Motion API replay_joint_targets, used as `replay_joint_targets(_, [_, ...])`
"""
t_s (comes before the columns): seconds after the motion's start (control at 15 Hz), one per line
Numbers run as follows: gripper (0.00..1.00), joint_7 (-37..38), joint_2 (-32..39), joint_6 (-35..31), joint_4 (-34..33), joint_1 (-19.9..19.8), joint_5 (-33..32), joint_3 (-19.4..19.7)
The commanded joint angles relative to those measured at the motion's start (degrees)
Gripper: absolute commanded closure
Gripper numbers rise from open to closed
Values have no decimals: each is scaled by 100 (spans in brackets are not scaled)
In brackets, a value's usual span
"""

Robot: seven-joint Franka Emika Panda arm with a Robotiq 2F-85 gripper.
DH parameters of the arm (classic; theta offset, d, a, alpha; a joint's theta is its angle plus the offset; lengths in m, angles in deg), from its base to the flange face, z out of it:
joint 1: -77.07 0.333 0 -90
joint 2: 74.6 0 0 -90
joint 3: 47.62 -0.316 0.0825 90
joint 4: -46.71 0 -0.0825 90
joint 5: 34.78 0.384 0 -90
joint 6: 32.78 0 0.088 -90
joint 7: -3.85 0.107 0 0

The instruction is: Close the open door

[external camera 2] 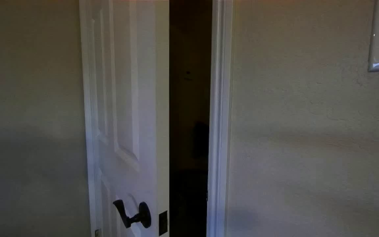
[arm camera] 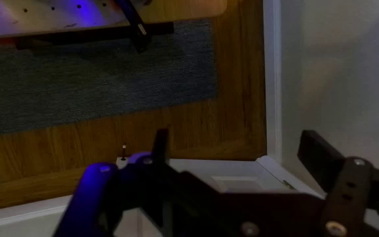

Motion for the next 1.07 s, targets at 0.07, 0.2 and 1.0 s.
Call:
replay_joint_targets(0.07, [0,-32,-8,29,-14,-62,31,-47])
replay_joint_targets(0.2, [0,-32,-9,29,-15,-62,31,-47])
replay_joint_targets(1.0, [0,1408,1432,-2186,-165,-1160,-442,-426])
